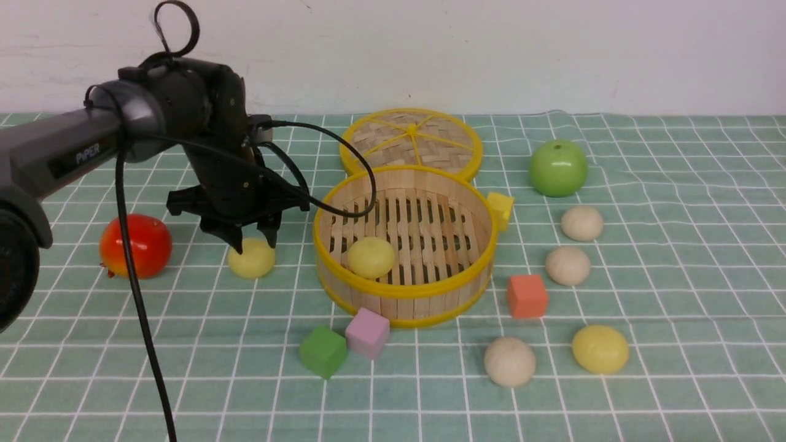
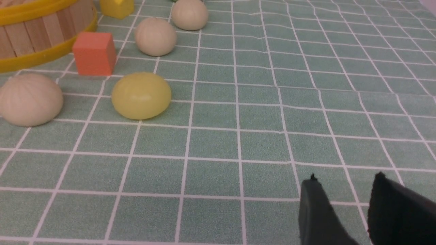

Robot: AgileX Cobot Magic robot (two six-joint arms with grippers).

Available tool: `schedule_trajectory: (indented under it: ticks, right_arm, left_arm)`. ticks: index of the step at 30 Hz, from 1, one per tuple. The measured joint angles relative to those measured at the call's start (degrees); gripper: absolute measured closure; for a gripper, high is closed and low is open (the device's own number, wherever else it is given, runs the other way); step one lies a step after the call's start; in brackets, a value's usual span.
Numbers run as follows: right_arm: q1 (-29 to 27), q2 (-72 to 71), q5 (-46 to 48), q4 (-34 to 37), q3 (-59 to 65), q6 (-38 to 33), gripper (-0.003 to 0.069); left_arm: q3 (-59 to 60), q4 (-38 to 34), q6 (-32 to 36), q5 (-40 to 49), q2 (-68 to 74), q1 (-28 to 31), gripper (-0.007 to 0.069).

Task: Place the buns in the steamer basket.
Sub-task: Use the left arm to grab a steamed stuffed bun

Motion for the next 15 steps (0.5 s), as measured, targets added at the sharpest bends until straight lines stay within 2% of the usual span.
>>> schedule_trajectory:
  ticks: [15]
  right_arm:
    - [0.0,0.0,0.0,0.0,0.0,0.0,0.042]
  left_arm:
    - [0.0,3.4,0.0,-0.9,0.1,0.0,0.0285]
